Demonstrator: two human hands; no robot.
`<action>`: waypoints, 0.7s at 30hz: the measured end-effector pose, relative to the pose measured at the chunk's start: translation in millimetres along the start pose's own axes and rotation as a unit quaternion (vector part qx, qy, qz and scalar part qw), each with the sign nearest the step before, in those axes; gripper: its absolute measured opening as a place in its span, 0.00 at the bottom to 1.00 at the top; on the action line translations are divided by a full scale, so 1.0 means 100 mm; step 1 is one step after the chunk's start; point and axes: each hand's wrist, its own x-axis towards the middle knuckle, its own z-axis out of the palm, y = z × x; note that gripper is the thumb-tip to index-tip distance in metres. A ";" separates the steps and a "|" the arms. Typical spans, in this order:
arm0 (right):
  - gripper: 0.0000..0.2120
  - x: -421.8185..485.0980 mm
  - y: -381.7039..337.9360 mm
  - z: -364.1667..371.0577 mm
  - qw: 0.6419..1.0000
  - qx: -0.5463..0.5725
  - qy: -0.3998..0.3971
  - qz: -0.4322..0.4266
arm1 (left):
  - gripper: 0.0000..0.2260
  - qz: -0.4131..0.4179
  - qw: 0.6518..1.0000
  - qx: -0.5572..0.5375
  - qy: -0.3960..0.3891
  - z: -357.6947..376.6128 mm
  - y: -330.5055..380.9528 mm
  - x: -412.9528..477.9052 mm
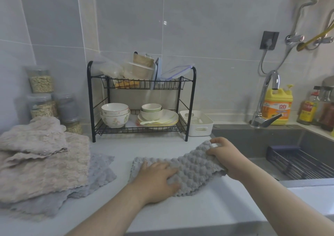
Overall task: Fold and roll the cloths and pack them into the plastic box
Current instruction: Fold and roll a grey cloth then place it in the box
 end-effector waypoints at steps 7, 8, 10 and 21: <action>0.16 -0.01 -0.33 0.39 0.999 0.010 -0.028 -0.030 | 0.23 -0.019 0.961 -0.234 0.144 -0.14 0.08 0.03; 0.16 -0.03 -0.39 0.49 0.999 -0.011 -0.037 -0.038 | 0.22 -0.053 0.907 -0.389 0.151 -0.23 0.09 0.03; 0.17 -0.10 -0.48 0.69 0.995 -0.043 -0.066 -0.055 | 0.24 -0.109 0.739 -0.661 0.065 -0.40 0.09 0.04; 0.12 -0.13 -0.19 0.96 0.920 -0.323 -0.083 -0.204 | 0.04 -0.267 0.773 -0.562 0.123 -0.43 -0.39 0.08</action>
